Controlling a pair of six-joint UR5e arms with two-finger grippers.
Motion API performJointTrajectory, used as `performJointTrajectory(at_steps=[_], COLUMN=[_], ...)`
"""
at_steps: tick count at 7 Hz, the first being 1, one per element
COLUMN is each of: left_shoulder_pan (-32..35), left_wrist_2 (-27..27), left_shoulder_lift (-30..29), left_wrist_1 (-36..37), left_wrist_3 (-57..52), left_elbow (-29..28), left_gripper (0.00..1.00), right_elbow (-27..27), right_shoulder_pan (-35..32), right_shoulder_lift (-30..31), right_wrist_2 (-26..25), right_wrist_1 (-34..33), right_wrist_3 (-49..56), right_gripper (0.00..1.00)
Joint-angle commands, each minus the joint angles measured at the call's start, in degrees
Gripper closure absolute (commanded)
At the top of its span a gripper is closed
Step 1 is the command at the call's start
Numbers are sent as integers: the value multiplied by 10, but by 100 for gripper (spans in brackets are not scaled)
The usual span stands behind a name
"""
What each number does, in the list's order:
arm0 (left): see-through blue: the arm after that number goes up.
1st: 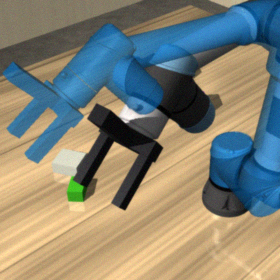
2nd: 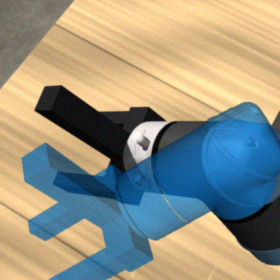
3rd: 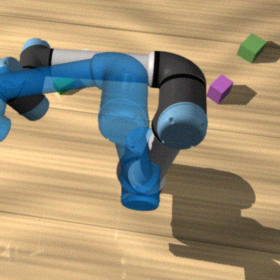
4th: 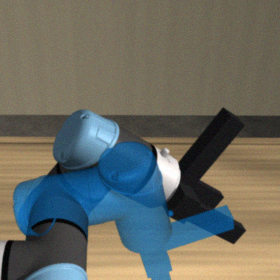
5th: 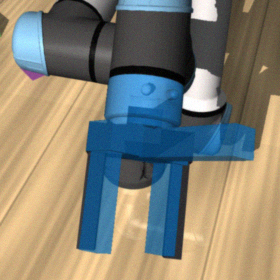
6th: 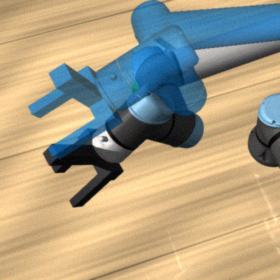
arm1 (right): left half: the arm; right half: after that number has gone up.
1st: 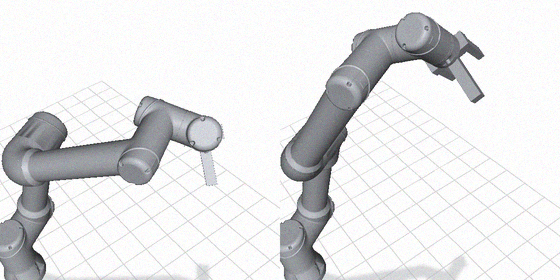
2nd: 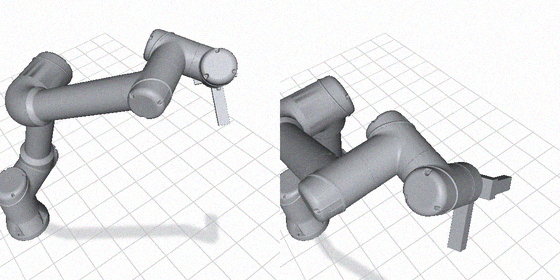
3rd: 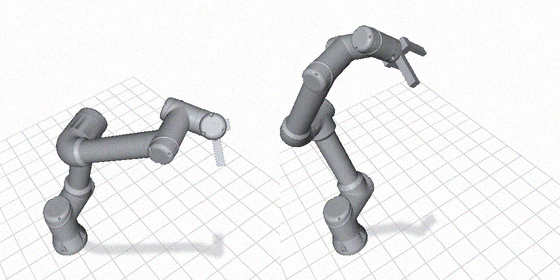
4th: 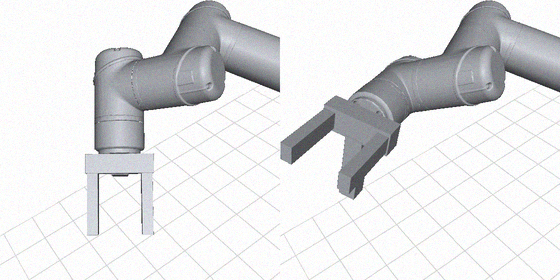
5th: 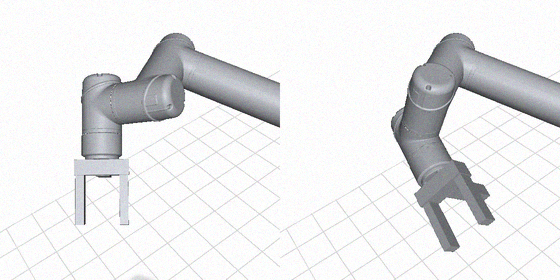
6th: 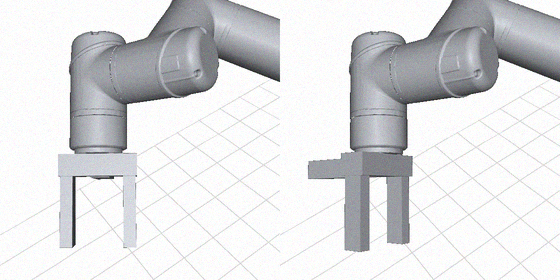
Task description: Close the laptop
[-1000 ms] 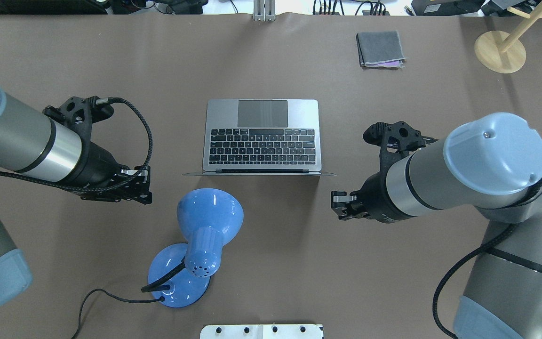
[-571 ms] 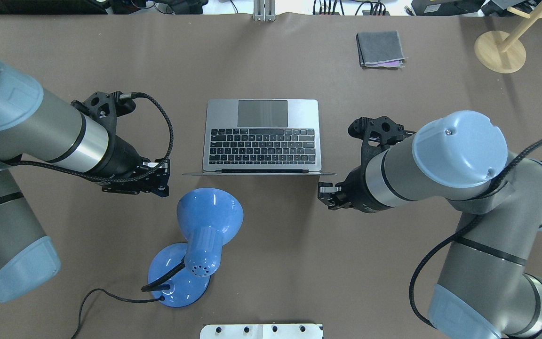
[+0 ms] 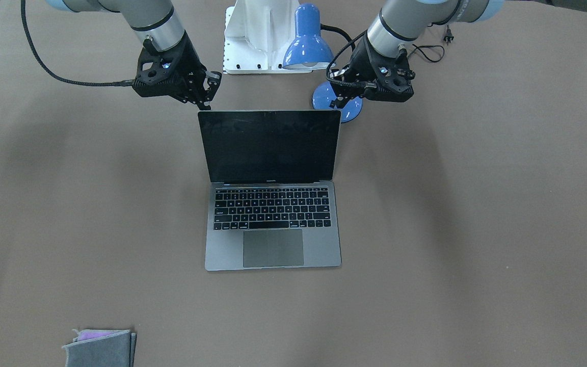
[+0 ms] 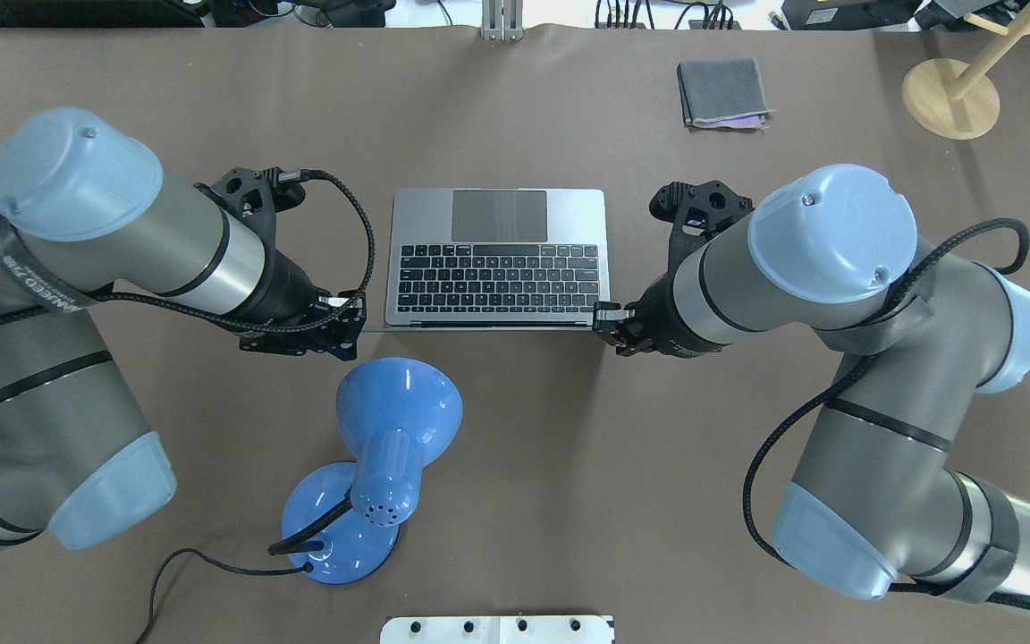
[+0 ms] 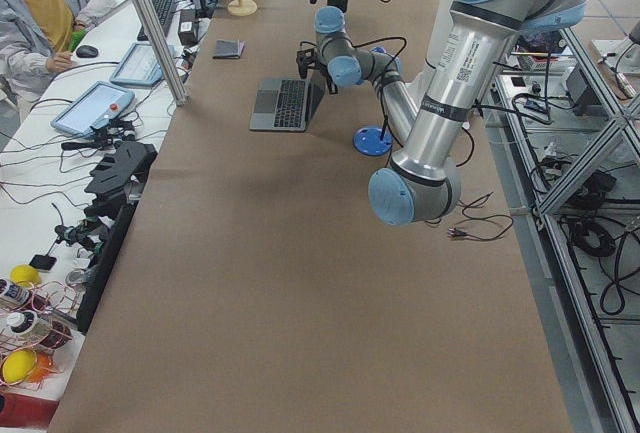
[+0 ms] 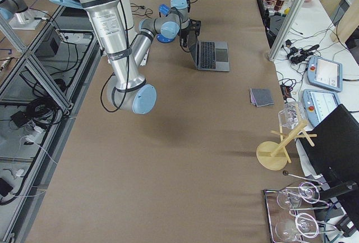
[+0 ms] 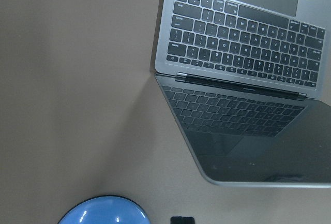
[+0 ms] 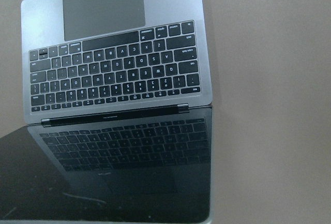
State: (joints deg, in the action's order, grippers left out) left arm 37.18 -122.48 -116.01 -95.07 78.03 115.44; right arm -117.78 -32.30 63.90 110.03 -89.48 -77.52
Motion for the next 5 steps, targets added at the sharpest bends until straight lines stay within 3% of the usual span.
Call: performJointTrajectory(at_steps=[1, 5], left_shoulder_pan=[-2, 16], left_wrist_2=[2, 33], left_shoulder_lift=[-5, -30], left_wrist_1=[-3, -48], left_wrist_3=[-3, -21], left_elbow=[-11, -46], left_gripper=[100, 100], right_elbow=[13, 60], right_shoulder_pan=[-8, -55], right_shoulder_lift=[-14, -47], right_wrist_2=[0, 6], right_wrist_1=[0, 0], right_wrist_3=[0, 13], right_gripper=[100, 100])
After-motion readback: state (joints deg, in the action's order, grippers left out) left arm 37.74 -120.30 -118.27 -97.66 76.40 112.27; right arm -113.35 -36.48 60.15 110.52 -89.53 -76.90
